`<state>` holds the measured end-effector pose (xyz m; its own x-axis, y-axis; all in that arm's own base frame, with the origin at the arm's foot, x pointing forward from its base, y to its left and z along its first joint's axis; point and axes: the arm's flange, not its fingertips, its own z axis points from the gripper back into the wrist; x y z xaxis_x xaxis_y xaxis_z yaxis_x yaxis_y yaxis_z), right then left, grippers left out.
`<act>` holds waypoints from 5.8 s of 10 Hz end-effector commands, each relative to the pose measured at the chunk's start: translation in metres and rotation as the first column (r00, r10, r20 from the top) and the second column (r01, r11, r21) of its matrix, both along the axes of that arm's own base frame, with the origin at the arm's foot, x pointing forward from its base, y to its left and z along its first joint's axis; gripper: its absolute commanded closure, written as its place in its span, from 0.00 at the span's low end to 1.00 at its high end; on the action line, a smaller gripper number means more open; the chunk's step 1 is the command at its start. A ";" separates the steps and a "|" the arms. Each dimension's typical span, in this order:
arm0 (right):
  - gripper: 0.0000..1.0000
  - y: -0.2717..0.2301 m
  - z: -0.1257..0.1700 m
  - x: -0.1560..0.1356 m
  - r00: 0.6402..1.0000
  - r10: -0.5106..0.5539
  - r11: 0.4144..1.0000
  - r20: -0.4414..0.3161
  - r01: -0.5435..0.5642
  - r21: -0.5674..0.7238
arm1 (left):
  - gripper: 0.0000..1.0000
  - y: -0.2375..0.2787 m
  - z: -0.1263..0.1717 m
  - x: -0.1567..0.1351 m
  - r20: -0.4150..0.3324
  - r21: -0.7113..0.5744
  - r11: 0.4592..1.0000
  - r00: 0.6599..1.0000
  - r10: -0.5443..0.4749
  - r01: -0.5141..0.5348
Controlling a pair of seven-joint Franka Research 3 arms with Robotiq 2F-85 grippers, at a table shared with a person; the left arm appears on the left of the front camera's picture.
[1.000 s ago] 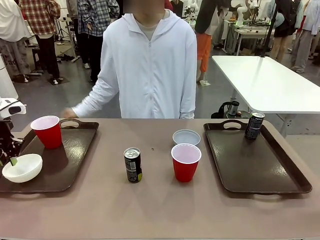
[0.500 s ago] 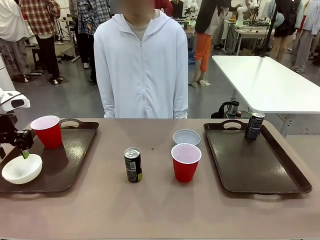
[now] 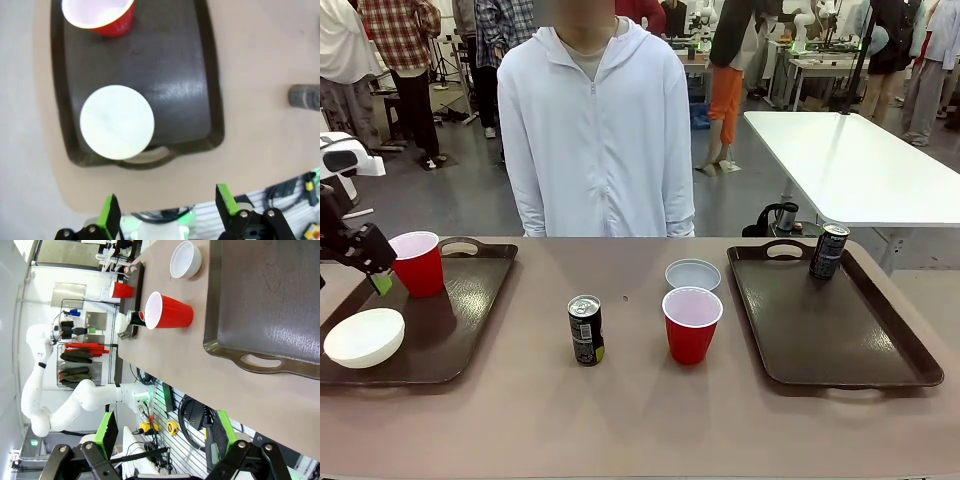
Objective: Prepare tableware on both trays.
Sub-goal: Pick up a Picnic Bowl from the table and place it on a Handle tray.
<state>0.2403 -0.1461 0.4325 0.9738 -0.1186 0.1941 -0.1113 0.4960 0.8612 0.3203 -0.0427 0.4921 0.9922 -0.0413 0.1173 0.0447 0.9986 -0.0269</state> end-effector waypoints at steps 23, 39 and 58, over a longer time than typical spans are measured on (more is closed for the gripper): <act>0.00 0.271 0.089 0.189 0.995 0.092 0.718 -0.043 -0.097 -0.689 | 0.00 0.328 0.011 0.008 0.075 -0.900 0.435 0.986 0.147 0.003; 0.00 0.337 -0.043 0.273 0.980 0.192 0.548 -0.059 -0.157 -0.822 | 0.00 0.327 -0.001 0.011 0.043 -0.888 0.459 0.985 0.164 -0.038; 0.00 0.246 0.043 0.091 0.961 0.222 0.679 -0.163 -0.273 -0.681 | 0.00 0.327 -0.001 0.011 0.043 -0.888 0.459 0.985 0.164 -0.038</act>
<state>0.3327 0.1002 0.4746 0.9608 0.2700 0.0629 -0.2764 0.9149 0.2943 0.3319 0.2821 0.4882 0.9603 0.2489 0.1262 0.0009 0.4497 -0.8932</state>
